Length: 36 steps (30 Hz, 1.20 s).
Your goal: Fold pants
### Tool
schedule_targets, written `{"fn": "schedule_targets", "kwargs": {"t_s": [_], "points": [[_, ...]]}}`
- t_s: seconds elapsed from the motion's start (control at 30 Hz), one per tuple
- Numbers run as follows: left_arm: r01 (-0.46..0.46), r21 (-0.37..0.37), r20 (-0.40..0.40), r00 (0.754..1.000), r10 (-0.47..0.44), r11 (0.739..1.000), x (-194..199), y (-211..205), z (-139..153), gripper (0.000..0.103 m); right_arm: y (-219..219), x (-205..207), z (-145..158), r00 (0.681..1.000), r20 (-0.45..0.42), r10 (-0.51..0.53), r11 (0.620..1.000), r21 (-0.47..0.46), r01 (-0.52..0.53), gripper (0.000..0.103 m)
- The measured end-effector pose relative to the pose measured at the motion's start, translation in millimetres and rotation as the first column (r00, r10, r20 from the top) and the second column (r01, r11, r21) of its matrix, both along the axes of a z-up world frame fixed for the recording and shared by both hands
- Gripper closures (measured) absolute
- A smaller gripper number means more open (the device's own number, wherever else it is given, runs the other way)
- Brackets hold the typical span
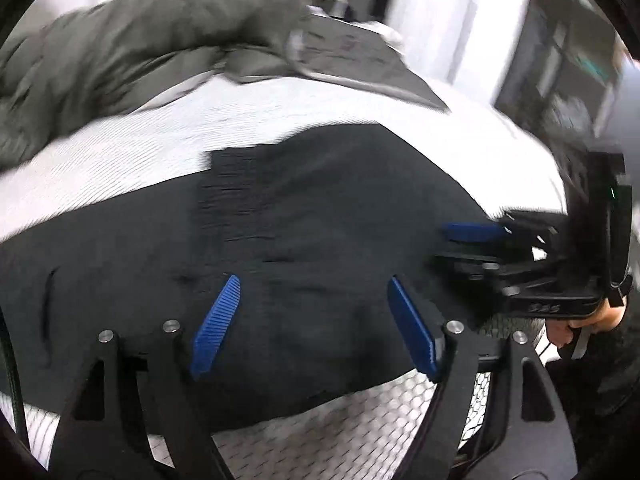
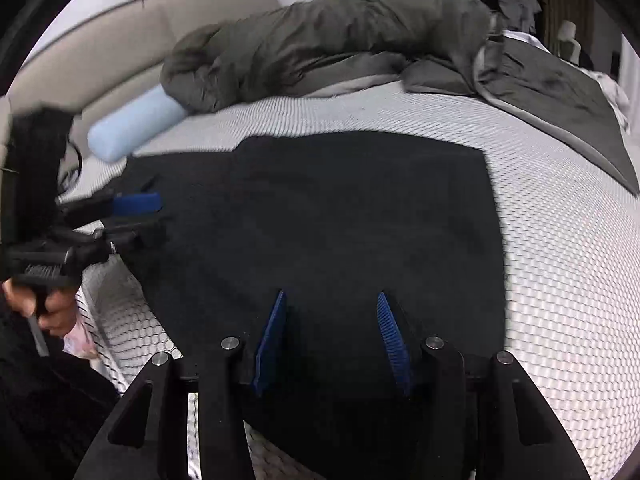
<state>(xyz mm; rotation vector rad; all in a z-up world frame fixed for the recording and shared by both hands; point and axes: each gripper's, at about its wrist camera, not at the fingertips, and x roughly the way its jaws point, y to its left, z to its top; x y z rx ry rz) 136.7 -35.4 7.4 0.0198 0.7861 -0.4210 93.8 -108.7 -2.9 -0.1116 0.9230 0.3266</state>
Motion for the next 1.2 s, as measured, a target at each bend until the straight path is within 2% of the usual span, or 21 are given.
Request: {"fn": "schedule_targets", "kwargs": {"t_s": [0.07,0.13,0.2,0.27,0.3,0.43,0.5,0.57,0.63,0.73,0.8,0.97,1.03,1.1,1.2], "points": [[0.061,0.084,-0.022,0.998,-0.059,0.995,3.7,-24.1,-14.1,0.028,11.8,3.6,-12.7,1.000,-0.011,-0.002,0.999,-0.037,0.001,0.054],[0.082,0.148,-0.055,0.996,-0.074,0.986,9.4,-29.9,-28.7,0.028,19.0,4.0,-21.4,1.000,-0.005,0.010,0.995,-0.104,-0.011,0.053],[0.095,0.147,-0.057,0.994,-0.088,0.985,7.6,-24.2,-33.2,0.028,15.5,-2.5,-23.8,1.000,0.025,0.013,0.982,-0.191,-0.008,0.053],[0.095,0.137,-0.056,0.995,-0.088,0.986,3.9,-18.3,-30.4,0.028,2.1,-3.7,-22.9,0.999,0.048,-0.016,0.967,-0.252,0.027,0.048],[0.091,0.130,-0.052,0.995,-0.085,0.987,0.7,-16.1,-26.8,0.028,-8.1,-4.3,-21.0,0.999,0.045,-0.029,0.968,-0.249,0.039,0.043],[0.087,0.086,0.001,0.996,-0.087,0.992,-9.1,-1.4,-2.7,0.028,-33.6,-4.6,-5.5,0.999,0.032,-0.037,0.990,-0.138,0.041,0.042],[0.099,0.058,0.054,0.993,-0.103,0.993,-2.8,-2.0,14.3,0.023,-30.5,-1.4,5.8,0.997,0.066,-0.035,0.994,-0.104,0.042,0.042],[0.110,0.084,0.057,0.992,-0.115,0.990,14.0,-10.1,18.2,0.021,-17.9,14.3,12.3,0.998,0.055,-0.016,0.997,-0.080,0.021,0.042],[0.120,0.099,0.019,0.992,-0.123,0.988,37.9,-16.4,13.3,0.022,-2.4,36.2,9.9,1.000,0.020,0.008,0.997,-0.083,-0.006,0.042],[0.114,0.098,-0.121,0.987,-0.101,0.989,68.4,-11.0,-14.5,0.026,5.6,68.0,-15.7,0.997,-0.079,-0.008,0.990,-0.139,-0.003,0.042],[0.127,0.047,-0.122,0.985,-0.121,0.991,70.3,0.5,-18.9,0.027,-1.8,73.6,-28.8,0.994,-0.107,-0.033,0.984,-0.180,0.013,0.042],[0.127,0.041,-0.124,0.985,-0.121,0.991,64.8,10.9,-9.3,0.026,-35.4,67.8,-16.4,0.993,-0.090,-0.077,0.978,-0.201,0.057,0.042],[0.122,0.043,-0.118,0.986,-0.116,0.992,61.8,15.9,-0.4,0.026,-41.8,64.0,-6.5,0.993,-0.080,-0.084,0.984,-0.164,0.070,0.041],[0.095,0.021,-0.052,0.994,-0.094,0.995,63.5,24.5,17.1,0.026,-41.3,64.8,7.2,0.995,-0.043,-0.088,0.989,-0.119,0.082,0.041],[0.019,-0.028,-0.009,1.000,-0.020,0.999,93.6,34.3,28.0,0.026,-30.7,79.8,24.3,0.996,0.009,-0.089,0.995,-0.054,0.089,0.041]]}}
